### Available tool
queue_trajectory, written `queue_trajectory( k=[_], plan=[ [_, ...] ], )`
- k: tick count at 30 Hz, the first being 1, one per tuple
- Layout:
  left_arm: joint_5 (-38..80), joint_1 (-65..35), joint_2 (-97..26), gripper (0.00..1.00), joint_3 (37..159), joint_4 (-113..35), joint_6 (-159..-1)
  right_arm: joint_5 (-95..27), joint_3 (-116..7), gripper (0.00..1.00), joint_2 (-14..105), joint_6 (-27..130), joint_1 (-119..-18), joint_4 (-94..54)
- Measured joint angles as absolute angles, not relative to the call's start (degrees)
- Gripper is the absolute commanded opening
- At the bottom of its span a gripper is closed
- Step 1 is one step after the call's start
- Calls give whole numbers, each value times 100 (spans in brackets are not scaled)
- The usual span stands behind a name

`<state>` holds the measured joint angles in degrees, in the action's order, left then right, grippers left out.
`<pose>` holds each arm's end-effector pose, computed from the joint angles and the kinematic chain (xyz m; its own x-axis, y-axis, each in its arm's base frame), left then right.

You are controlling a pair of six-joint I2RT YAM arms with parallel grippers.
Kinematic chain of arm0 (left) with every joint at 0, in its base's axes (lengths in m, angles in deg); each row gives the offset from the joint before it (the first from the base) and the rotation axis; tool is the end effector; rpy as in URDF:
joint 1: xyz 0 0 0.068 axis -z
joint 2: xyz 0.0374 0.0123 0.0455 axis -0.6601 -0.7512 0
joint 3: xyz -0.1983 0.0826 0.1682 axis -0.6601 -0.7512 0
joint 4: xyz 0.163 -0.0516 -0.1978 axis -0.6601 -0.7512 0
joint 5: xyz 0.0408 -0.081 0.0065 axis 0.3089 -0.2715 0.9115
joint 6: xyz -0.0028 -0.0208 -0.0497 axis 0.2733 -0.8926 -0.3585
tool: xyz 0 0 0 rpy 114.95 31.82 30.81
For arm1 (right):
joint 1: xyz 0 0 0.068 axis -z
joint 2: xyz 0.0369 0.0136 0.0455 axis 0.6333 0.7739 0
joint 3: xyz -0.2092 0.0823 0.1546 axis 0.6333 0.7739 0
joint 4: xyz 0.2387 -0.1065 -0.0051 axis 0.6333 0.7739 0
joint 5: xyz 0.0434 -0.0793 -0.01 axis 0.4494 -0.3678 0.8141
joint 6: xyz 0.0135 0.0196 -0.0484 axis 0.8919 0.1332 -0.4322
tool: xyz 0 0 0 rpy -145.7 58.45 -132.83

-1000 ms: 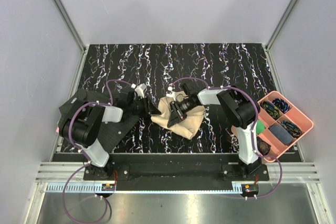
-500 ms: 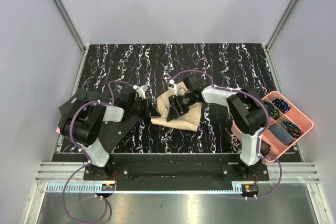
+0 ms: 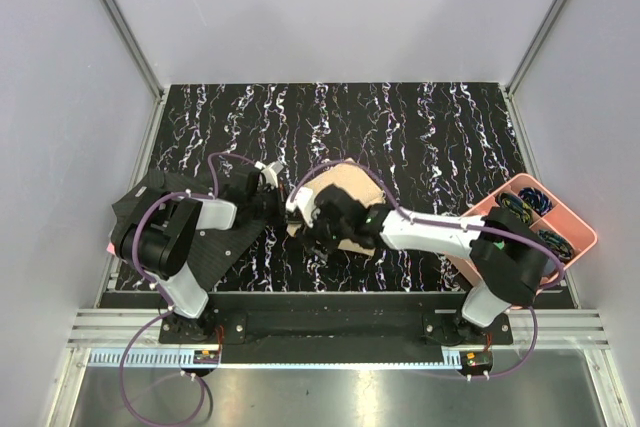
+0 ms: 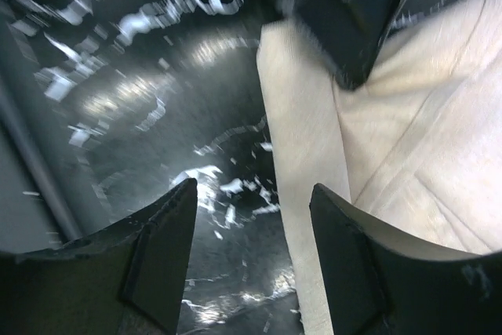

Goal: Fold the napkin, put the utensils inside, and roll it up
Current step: Roll the napkin with the utensil

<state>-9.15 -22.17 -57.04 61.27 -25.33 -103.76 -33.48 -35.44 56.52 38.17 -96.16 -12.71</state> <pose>0.2692 -0.1169 0.1175 -0.9368 -0.1581 -0.3121 0.1517 0.6204 -0.7695 0.1832 0.2900 0.2061 -0.2779 -0.6271 -0.7277 -0.9228 0.3848 0.0207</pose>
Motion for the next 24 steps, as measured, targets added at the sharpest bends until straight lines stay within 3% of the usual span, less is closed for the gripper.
queue_trajectory(
  k=[8, 17, 24],
  plan=[
    [-907, -2211, -5704, 0, 6263, -2820, -10254, -5027, -3289, 67, 5997, 3098, -10414, -1574],
    [-909, -2211, -5715, 0, 6357, -2992, -10160, -6059, -3197, 65, 6443, 2667, -10525, -2011],
    [-911, -2211, -5737, 0, 6451, -3154, -10044, -6284, -3190, 49, 6607, 2623, -10519, -2276]
  ],
)
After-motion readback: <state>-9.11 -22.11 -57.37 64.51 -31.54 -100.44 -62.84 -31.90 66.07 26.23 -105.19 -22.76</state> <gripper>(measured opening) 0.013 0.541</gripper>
